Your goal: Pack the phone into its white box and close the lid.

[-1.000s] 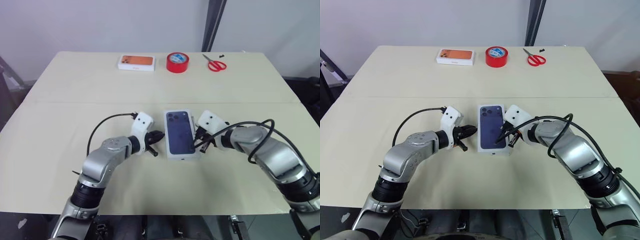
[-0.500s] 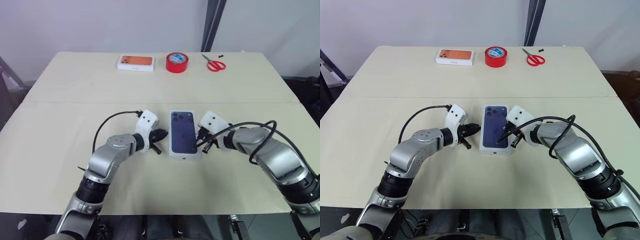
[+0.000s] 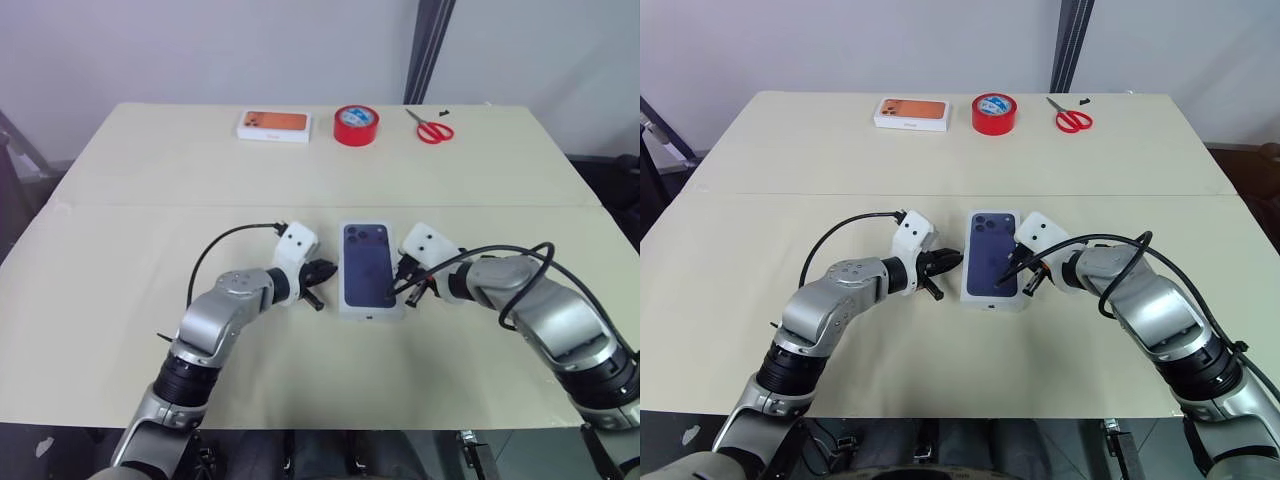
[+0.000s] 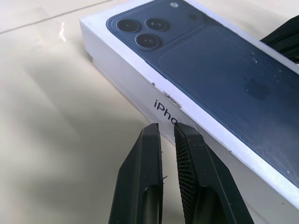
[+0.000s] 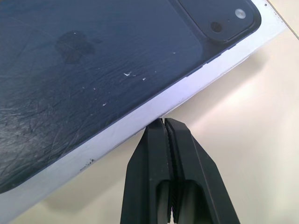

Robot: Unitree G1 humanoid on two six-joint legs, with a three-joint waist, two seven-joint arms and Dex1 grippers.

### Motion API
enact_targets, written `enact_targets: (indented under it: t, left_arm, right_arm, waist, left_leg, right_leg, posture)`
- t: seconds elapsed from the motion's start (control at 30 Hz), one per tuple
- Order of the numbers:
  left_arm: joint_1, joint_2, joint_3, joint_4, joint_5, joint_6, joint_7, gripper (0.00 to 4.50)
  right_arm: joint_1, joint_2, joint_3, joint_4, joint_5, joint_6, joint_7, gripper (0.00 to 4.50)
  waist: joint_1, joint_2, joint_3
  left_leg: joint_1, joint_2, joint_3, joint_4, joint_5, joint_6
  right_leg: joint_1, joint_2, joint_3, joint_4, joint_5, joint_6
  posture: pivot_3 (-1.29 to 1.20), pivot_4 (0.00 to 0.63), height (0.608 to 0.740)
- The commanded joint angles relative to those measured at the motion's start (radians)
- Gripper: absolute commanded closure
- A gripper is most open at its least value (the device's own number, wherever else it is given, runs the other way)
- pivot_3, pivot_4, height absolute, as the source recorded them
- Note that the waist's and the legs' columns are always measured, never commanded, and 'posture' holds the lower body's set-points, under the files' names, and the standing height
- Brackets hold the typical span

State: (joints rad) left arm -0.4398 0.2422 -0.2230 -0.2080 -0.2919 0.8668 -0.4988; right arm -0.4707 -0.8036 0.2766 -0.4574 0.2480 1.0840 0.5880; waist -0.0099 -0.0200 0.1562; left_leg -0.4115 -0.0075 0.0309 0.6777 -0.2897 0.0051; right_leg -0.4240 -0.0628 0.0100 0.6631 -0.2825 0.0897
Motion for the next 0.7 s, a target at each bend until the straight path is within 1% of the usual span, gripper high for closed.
enact_targets:
  t: [0.03, 0.7]
  left_arm:
    - [-0.018, -0.019, -0.027, -0.02, -0.009, -0.017, -0.015, 3.94]
    - [-0.031, -0.022, -0.052, -0.018, 0.006, -0.021, -0.027, 3.94]
  right_arm:
    - [-0.001, 0.007, -0.011, -0.042, -0.001, -0.01, 0.007, 4.44]
    - [0.023, -0.022, -0.037, -0.05, -0.016, 0.011, 0.017, 4.44]
  waist:
    - [0.0, 0.0, 0.0]
    - [0.002, 0.0, 0.0]
  left_leg:
    - [0.0, 0.0, 0.0, 0.0, 0.0, 0.0]
    - [0.0, 0.0, 0.0, 0.001, 0.0, 0.0]
  right_leg:
    - [0.0, 0.0, 0.0, 0.0, 0.0, 0.0]
    - [0.0, 0.0, 0.0, 0.0, 0.0, 0.0]
  posture:
    - [0.0, 0.15, 0.725]
    - [0.0, 0.15, 0.725]
